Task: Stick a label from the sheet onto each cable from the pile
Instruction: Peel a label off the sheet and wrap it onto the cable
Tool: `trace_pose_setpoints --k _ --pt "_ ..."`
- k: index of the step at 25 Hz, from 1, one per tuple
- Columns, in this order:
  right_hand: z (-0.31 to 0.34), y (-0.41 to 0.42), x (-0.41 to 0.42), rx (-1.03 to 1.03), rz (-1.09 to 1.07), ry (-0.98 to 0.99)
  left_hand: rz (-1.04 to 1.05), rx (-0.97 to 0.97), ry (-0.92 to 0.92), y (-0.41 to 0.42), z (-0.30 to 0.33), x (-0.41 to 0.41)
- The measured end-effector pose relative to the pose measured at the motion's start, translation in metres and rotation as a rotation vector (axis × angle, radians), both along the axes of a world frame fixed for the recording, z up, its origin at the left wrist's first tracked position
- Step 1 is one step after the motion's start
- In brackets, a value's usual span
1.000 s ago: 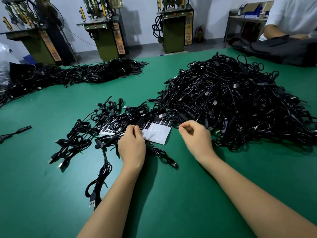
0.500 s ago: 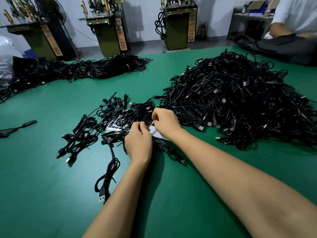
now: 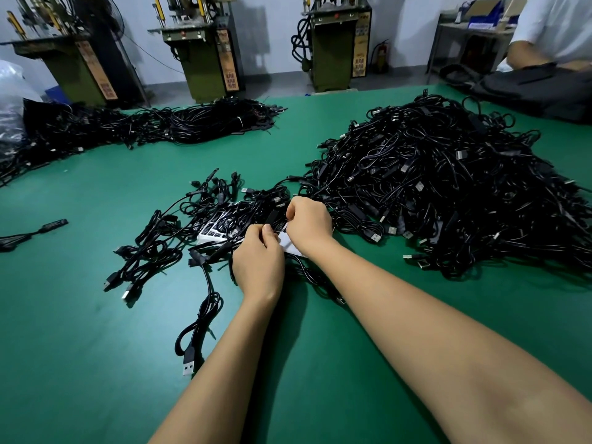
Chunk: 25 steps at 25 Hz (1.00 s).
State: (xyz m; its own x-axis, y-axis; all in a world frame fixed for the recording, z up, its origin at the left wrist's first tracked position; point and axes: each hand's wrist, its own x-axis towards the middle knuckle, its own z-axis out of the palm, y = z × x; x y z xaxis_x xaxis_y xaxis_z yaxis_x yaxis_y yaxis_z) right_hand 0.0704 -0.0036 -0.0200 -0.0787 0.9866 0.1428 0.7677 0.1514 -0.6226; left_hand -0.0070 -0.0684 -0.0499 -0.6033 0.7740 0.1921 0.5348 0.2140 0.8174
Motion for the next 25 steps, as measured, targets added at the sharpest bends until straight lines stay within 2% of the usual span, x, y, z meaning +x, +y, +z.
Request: trace_pose_setpoints --k 8,19,25 --pt "-0.001 0.002 -0.001 -0.039 -0.026 0.045 -0.002 0.004 0.009 0.0 0.0 0.0" --pt "0.01 0.012 0.003 -0.167 0.127 -0.119 -0.004 -0.012 0.031 0.0 0.0 0.001" --pt "0.006 0.012 0.0 -0.115 0.104 -0.183 -0.007 -0.007 0.053 0.001 0.0 0.001"
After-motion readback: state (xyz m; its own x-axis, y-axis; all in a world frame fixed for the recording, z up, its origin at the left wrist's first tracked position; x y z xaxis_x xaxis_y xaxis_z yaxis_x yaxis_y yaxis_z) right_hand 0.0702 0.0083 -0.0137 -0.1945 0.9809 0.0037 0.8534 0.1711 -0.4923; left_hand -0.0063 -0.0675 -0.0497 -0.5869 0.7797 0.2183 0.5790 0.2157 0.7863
